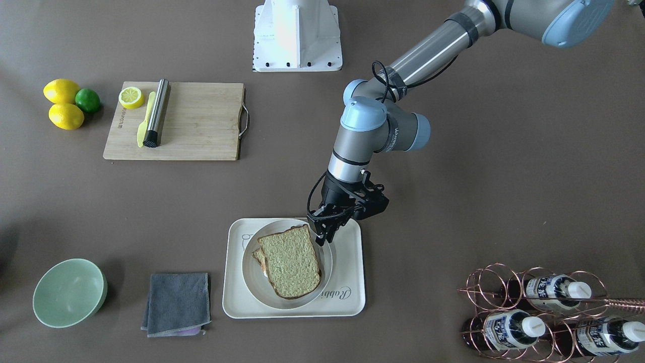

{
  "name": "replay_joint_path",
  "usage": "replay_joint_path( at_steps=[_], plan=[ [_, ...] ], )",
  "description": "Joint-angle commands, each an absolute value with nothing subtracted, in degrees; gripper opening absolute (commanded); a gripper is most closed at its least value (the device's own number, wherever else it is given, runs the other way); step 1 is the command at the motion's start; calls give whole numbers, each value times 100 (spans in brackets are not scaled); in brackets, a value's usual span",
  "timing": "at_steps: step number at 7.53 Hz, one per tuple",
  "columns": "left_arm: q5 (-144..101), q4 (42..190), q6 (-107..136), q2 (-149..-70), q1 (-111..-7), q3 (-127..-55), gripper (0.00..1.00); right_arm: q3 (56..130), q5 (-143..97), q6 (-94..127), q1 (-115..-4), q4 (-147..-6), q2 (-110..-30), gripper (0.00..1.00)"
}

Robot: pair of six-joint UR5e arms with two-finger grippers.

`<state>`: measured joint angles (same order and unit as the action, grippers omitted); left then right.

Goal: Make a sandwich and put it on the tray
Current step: 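Lower the plate onto the tray and open the left gripper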

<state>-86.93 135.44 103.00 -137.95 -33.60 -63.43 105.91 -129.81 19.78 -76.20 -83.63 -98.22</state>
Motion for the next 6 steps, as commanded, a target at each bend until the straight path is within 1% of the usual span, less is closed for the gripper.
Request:
replay_joint_path(
  at_steps=[1,3,4,6],
  plan=[
    [-8736,13535,10301,-13808,-3480,-6451,98,10591,-12981,1978,-7620,-8376,-9817,100],
    [-9050,13500,10283,-13773,-3743,-6713,98,10591,-12981,1978,-7620,-8367,-9826,100],
    [-9244,13474,10222,-13633,-3822,-6941,98,10600,-13008,1978,-7620,-8367,-9835,100],
    [-9752,13387,9436,-12854,-3989,-7800,98,10608,-13104,1969,-7716,-8358,-9835,100]
  ],
)
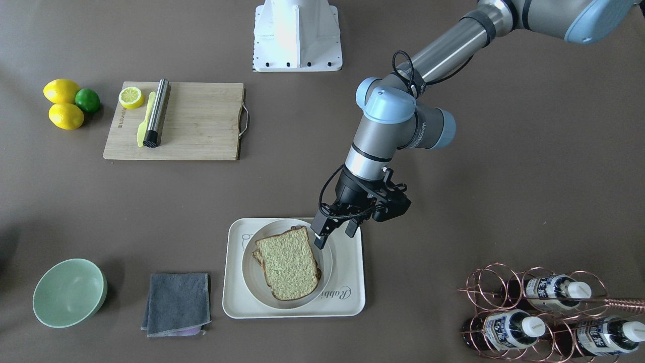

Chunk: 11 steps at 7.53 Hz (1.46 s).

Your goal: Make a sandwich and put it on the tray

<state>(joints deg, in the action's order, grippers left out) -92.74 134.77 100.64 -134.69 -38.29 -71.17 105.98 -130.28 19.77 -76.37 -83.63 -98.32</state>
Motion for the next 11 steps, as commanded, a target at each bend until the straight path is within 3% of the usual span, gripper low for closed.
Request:
replay_joint_path(
  at_steps=[1,3,5,7,9,11],
  plan=[
    [-10182,12864,9022,-12554,-4225,-8309,98,10643,-13122,1960,-7856,-8367,-9887,100],
    [-10230,11380,7479,-11921,-4429,-9793,98,10618,-13113,1646,-8041,-8376,-10010,100],
    [-10265,11092,5843,-10904,-4736,-10562,98,10390,-13096,1163,-8322,-8385,-10011,100],
    [-11077,11188,5496,-10583,-5671,-10539,98,10100,-13078,566,-8717,-8385,-9993,100],
    [-11583,12839,3571,-9498,-6561,-10199,98,10099,-13087,492,-8946,-8385,-10046,100],
    [-11575,12999,3033,-9510,-6899,-9669,98,10107,-13096,361,-9017,-8385,-10116,100]
  ],
)
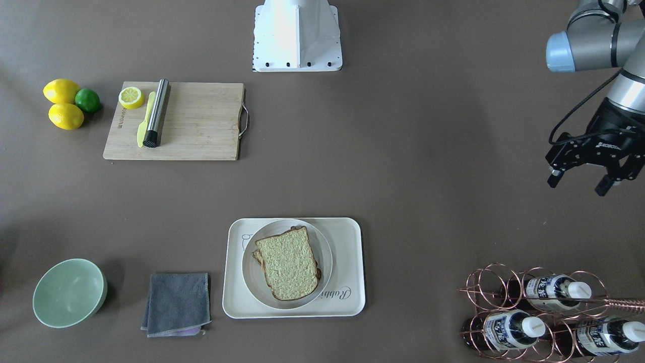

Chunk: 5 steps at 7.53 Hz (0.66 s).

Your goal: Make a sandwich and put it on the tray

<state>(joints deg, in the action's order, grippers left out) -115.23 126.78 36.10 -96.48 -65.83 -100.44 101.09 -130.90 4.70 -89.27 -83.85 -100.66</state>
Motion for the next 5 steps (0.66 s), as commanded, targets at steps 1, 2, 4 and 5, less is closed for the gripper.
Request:
replay_joint_path(
  at_steps=[1,2,4,5],
  plan=[
    [-11584,12990,3015,-9475,-6908,-9651,98,10099,-13096,352,-9026,-8385,-10134,100],
    [-11784,12903,3006,-9327,-6987,-9650,98,10073,-13096,352,-9026,-8385,-10125,100],
    [-12653,12010,2893,-9237,-7477,-9554,98,10029,-13122,360,-9026,-8393,-10169,100],
    [-12674,11649,2169,-9211,-7593,-9554,98,10020,-13113,360,-9061,-8385,-10186,100]
  ],
)
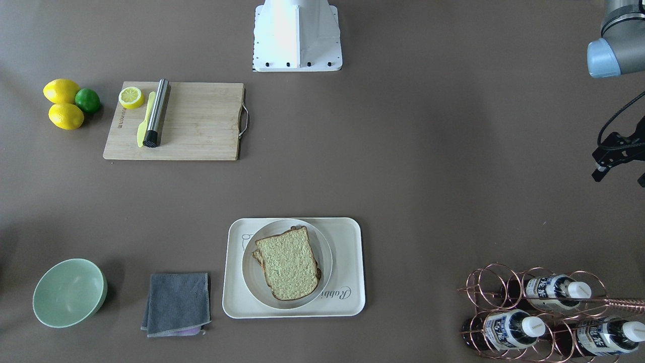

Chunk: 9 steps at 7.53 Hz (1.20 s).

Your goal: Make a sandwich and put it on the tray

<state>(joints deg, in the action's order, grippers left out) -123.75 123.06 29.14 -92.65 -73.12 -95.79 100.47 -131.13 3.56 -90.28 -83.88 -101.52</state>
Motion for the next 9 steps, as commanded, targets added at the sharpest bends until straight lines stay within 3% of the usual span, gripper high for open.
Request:
replay_joint_path(
  at_steps=[1,4,9],
  plan=[
    [-12683,11123,1370,-9115,-7942,-9571,98,10020,-13113,360,-9088,-8376,-10195,100],
    [-13199,10041,283,-9044,-8769,-9554,98,9933,-13113,360,-9097,-8367,-10213,100],
    [-13711,9194,211,-9062,-8895,-9554,98,9994,-13430,1063,-9141,-8350,-10046,100]
  ],
)
